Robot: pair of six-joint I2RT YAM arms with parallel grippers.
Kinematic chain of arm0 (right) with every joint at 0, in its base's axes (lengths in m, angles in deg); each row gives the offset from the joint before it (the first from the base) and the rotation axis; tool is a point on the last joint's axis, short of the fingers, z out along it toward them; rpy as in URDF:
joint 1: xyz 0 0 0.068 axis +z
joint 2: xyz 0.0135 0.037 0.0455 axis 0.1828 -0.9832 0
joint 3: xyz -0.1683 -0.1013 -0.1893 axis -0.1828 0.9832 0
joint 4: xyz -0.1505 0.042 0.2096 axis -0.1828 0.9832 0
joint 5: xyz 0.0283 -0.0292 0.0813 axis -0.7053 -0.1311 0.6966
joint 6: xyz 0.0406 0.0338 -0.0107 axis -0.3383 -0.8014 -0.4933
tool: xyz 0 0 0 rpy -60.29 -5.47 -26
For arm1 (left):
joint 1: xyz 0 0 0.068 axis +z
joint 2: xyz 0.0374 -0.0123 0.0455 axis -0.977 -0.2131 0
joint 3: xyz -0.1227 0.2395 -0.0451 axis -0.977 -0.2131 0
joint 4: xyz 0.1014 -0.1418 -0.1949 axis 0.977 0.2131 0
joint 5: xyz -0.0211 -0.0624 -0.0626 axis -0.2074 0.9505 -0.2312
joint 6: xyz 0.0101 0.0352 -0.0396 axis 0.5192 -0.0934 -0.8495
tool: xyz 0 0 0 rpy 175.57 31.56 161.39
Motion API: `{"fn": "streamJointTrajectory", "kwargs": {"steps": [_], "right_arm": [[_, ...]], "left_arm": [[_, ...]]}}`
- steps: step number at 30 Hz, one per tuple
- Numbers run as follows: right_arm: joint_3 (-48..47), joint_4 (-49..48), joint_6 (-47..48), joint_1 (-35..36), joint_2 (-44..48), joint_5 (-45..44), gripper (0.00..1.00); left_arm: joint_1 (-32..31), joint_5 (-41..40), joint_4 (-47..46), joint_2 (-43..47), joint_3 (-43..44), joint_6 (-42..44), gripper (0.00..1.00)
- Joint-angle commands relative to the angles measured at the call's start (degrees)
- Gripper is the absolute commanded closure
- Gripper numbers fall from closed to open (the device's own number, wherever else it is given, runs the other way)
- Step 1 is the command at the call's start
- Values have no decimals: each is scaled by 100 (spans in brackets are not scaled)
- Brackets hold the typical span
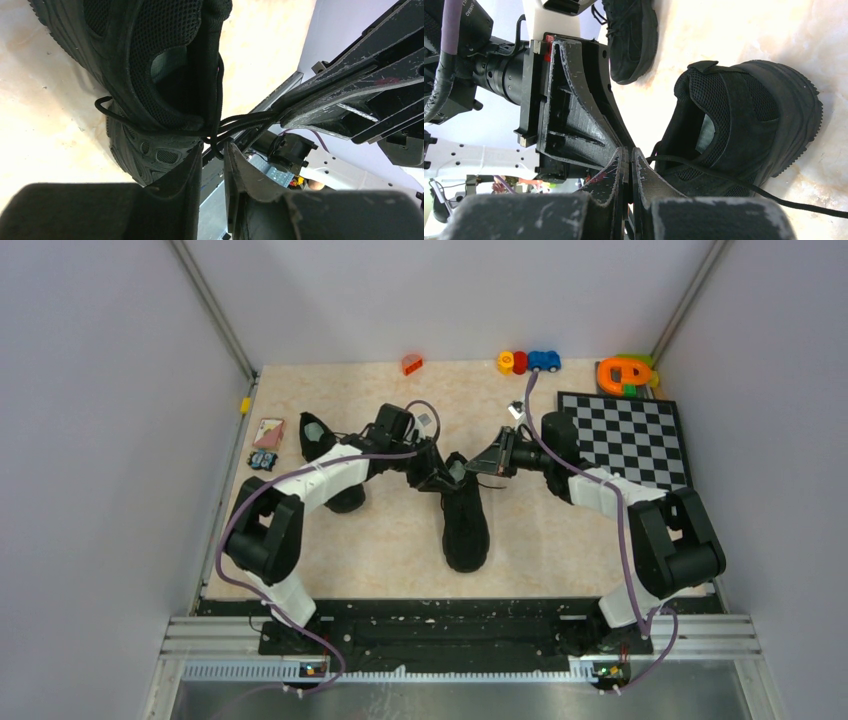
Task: Tie the shoes
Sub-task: Cross the shoelace with the shoelace.
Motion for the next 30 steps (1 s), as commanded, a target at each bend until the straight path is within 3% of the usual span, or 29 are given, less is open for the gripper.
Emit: {"fn": "streamJointTrajectory", "kwargs": {"steps": [1,9,19,30], "right_arm": [[-180,-314,-59,62,173,52,100],[-180,-314,-73,58,189,55,100],[-156,-335,-82,62,202,58,100],[-154,-327,-81,62,211,37,100]], "left_arm": [[-63,137,123,-126,298,151,73],[-93,-41,184,-218,403,148,75],[-108,-316,181,-24,396,169,100],[-107,-370,278,426,193,202,100]]}}
